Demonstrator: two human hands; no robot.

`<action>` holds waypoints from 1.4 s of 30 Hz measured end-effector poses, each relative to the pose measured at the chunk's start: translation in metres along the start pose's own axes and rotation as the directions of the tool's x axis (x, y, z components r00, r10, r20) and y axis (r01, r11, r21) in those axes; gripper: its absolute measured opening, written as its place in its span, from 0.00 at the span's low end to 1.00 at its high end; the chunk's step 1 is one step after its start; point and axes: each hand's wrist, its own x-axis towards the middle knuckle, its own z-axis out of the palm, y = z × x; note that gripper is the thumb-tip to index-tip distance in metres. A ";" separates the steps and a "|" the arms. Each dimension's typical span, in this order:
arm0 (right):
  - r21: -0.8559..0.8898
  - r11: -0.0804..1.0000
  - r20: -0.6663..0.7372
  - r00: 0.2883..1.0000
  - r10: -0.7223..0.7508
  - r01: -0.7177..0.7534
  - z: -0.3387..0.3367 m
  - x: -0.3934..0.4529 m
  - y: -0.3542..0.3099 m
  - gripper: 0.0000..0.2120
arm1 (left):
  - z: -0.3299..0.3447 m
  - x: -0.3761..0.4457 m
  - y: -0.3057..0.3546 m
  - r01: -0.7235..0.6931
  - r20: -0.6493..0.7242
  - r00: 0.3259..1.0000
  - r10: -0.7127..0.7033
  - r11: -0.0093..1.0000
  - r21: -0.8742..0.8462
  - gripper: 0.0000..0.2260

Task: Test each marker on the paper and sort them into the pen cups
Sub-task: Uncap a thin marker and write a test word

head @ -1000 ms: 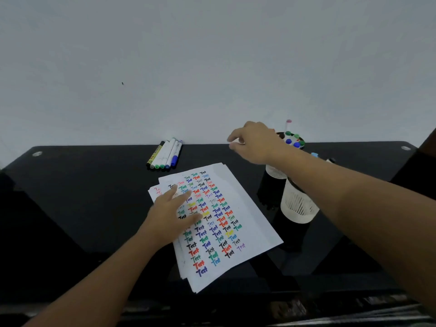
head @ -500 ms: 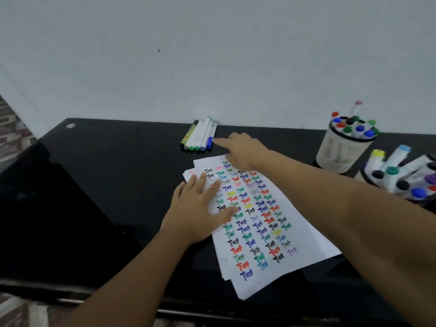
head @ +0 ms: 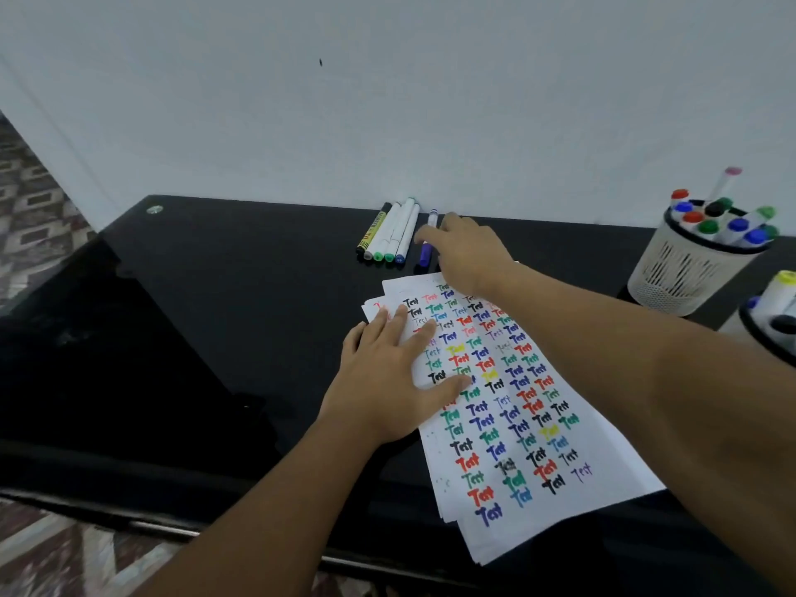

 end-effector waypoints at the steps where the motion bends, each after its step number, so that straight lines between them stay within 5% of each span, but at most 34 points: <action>1: -0.027 1.000 0.017 1.000 -0.011 0.011 -0.001 0.001 -0.001 0.26 | 0.000 0.000 0.000 -0.001 -0.005 1.000 0.001 1.000 -0.003 0.42; 5: -0.109 0.992 0.028 0.997 -0.068 0.071 -0.002 0.004 -0.001 0.23 | -0.001 0.001 0.001 0.001 -0.001 1.000 -0.001 1.000 -0.005 0.42; 10: -0.226 0.960 -0.140 0.970 -0.200 0.165 -0.010 -0.004 0.006 0.15 | -0.001 0.001 0.001 -0.003 -0.017 1.000 0.002 1.000 -0.014 0.42; 14: -0.052 0.987 -0.209 0.965 -0.159 0.151 -0.037 -0.027 -0.003 0.16 | 0.001 0.002 0.001 -0.003 -0.029 1.000 0.002 1.000 -0.030 0.42; 19: 0.114 0.987 -0.134 0.986 -0.095 0.110 -0.053 -0.076 -0.011 0.17 | 0.001 0.000 0.001 -0.010 -0.075 0.997 0.006 0.998 -0.056 0.41; 25: 0.256 0.966 0.225 0.974 -0.023 -0.037 -0.032 -0.134 -0.001 0.13 | 0.006 0.000 -0.002 -0.070 -0.207 0.977 0.057 0.996 -0.053 0.34; 42: 0.037 0.989 0.207 0.967 -0.151 0.146 -0.032 -0.163 -0.016 0.21 | 0.013 -0.002 -0.009 -0.330 -0.380 0.867 0.321 0.943 0.045 0.14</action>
